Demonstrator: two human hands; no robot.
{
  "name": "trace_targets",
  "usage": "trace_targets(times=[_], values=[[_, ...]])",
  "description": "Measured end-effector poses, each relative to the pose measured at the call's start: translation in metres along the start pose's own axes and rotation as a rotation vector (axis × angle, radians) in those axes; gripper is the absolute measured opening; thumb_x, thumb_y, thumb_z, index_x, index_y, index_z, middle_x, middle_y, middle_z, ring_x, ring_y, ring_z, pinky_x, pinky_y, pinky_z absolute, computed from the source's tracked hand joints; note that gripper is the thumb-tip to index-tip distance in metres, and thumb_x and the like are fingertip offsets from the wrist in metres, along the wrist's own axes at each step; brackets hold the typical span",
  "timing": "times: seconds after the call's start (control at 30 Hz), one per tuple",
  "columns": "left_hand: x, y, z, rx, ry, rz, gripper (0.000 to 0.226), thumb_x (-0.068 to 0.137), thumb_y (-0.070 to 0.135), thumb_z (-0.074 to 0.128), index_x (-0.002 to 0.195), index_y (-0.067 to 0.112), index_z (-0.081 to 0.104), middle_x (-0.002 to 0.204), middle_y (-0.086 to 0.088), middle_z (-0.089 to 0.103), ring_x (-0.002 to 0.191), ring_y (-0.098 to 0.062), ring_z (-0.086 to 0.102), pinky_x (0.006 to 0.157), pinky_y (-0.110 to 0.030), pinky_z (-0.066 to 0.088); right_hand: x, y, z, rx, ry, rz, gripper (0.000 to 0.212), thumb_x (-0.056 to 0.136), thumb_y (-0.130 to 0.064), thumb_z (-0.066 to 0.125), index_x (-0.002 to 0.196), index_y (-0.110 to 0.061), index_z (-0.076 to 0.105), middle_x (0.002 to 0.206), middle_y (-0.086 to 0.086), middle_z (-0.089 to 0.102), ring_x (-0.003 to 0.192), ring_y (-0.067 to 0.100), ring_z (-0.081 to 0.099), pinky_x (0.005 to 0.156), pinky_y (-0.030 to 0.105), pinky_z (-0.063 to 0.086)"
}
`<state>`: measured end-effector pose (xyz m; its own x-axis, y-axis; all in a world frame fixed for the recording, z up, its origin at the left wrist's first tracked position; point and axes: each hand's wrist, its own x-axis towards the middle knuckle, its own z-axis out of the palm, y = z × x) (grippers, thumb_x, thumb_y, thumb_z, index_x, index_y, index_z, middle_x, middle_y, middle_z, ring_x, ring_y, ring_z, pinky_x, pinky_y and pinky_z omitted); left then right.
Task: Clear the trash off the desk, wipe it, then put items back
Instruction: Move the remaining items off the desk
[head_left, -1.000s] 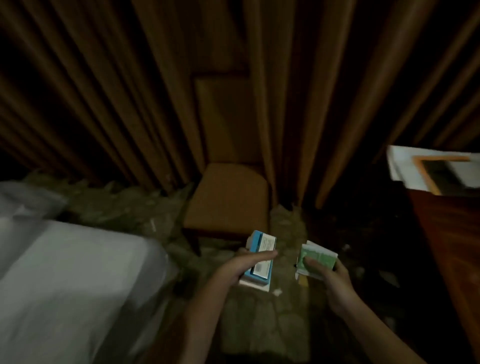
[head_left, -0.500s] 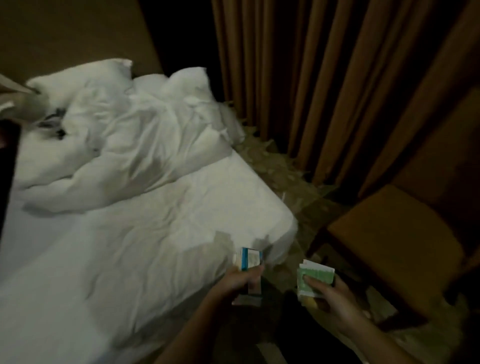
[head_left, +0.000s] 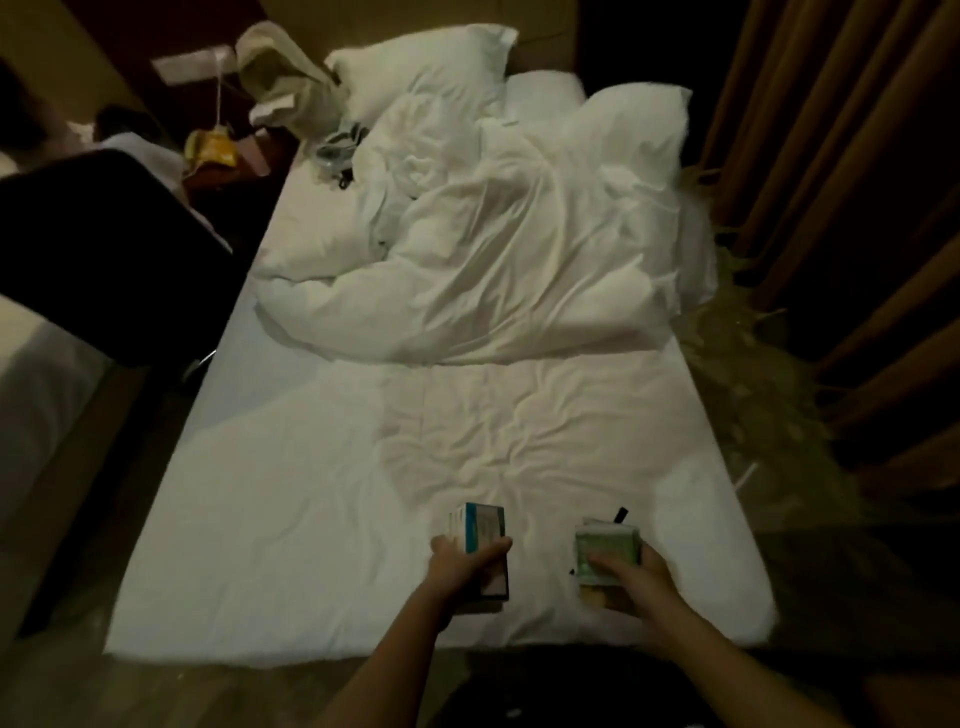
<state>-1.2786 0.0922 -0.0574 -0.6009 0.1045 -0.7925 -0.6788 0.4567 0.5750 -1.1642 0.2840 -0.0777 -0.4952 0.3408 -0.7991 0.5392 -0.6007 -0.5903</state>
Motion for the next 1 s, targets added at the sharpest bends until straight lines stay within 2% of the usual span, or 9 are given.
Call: trace_targets(times=[0.07,0.2,0.3,0.37,0.47,0.6,0.67,0.8,1.0], values=[[0.014,0.019,0.004,-0.046,0.022,-0.035,0.083,0.066,0.033,0.086,0.12,0.012,0.027,0.116,-0.016,0.051,0.084,-0.025,0.063,0.044,-0.031,0.054,0.021,-0.023,0.008,-0.089,-0.024,-0.005,0.035,0.081,-0.001,0.07,0.113,-0.009,0.06,0.1,0.017,0.068,0.08,0.031,0.067,0.054,0.036,0.058],[0.05,0.034,0.008,-0.109,0.083,-0.081,0.091,0.057,0.037,0.091,0.119,0.018,0.027,0.119,-0.015,0.048,0.096,-0.034,0.062,0.056,-0.048,0.058,0.06,-0.054,0.026,-0.223,-0.071,-0.004,0.038,0.079,-0.004,0.073,0.113,-0.012,0.059,0.104,0.017,0.067,0.082,0.033,0.069,0.056,0.035,0.057],[0.083,0.04,0.009,-0.088,0.105,-0.067,0.092,0.057,0.042,0.09,0.12,0.017,0.028,0.122,-0.014,0.048,0.101,-0.031,0.06,0.064,-0.045,0.06,0.091,-0.067,0.041,-0.28,-0.049,0.012,0.039,0.077,-0.005,0.075,0.112,-0.012,0.058,0.104,0.018,0.067,0.086,0.035,0.068,0.064,0.043,0.058],[0.103,0.043,0.012,-0.049,0.112,-0.049,0.095,0.057,0.045,0.089,0.123,0.016,0.028,0.126,-0.014,0.047,0.105,-0.028,0.058,0.075,-0.045,0.059,0.108,-0.073,0.05,-0.311,-0.029,0.02,0.038,0.078,-0.005,0.074,0.111,-0.012,0.057,0.105,0.018,0.066,0.087,0.035,0.068,0.062,0.042,0.058],[0.12,0.05,0.016,-0.067,0.15,-0.015,0.104,0.061,0.043,0.088,0.137,0.017,0.023,0.136,-0.011,0.04,0.112,-0.027,0.051,0.082,-0.04,0.056,0.129,-0.081,0.061,-0.36,-0.054,0.012,0.042,0.082,-0.002,0.069,0.118,-0.014,0.051,0.109,0.016,0.063,0.09,0.034,0.066,0.061,0.039,0.058],[0.129,0.057,0.008,-0.056,0.213,0.059,0.099,0.067,0.036,0.085,0.142,0.02,0.023,0.14,-0.014,0.034,0.124,-0.029,0.045,0.1,-0.043,0.045,0.142,-0.086,0.075,-0.599,-0.098,-0.1,0.05,0.083,-0.009,0.069,0.123,-0.022,0.043,0.113,0.007,0.053,0.1,0.024,0.057,0.078,0.035,0.052],[0.131,0.056,0.0,-0.011,0.229,0.068,0.092,0.069,0.031,0.085,0.14,0.018,0.029,0.136,-0.013,0.037,0.12,-0.028,0.048,0.099,-0.042,0.046,0.144,-0.087,0.08,-0.648,-0.093,-0.145,0.05,0.082,-0.009,0.07,0.124,-0.02,0.045,0.114,0.005,0.05,0.101,0.022,0.053,0.079,0.032,0.046],[0.133,0.061,-0.014,0.066,0.221,0.082,0.076,0.07,0.028,0.084,0.131,0.015,0.042,0.122,-0.011,0.048,0.104,-0.025,0.057,0.09,-0.043,0.053,0.147,-0.09,0.086,-0.613,-0.057,-0.169,0.034,0.082,-0.006,0.067,0.108,-0.021,0.052,0.112,0.008,0.057,0.096,0.022,0.056,0.076,0.033,0.048],[0.129,0.074,-0.02,0.298,0.184,0.195,0.047,0.075,0.027,0.079,0.114,0.016,0.054,0.11,-0.006,0.057,0.092,-0.019,0.056,0.084,-0.036,0.053,0.134,-0.094,0.086,-0.624,-0.032,-0.232,0.025,0.081,-0.009,0.07,0.099,-0.02,0.056,0.092,-0.001,0.059,0.084,0.017,0.056,0.07,0.027,0.044]])
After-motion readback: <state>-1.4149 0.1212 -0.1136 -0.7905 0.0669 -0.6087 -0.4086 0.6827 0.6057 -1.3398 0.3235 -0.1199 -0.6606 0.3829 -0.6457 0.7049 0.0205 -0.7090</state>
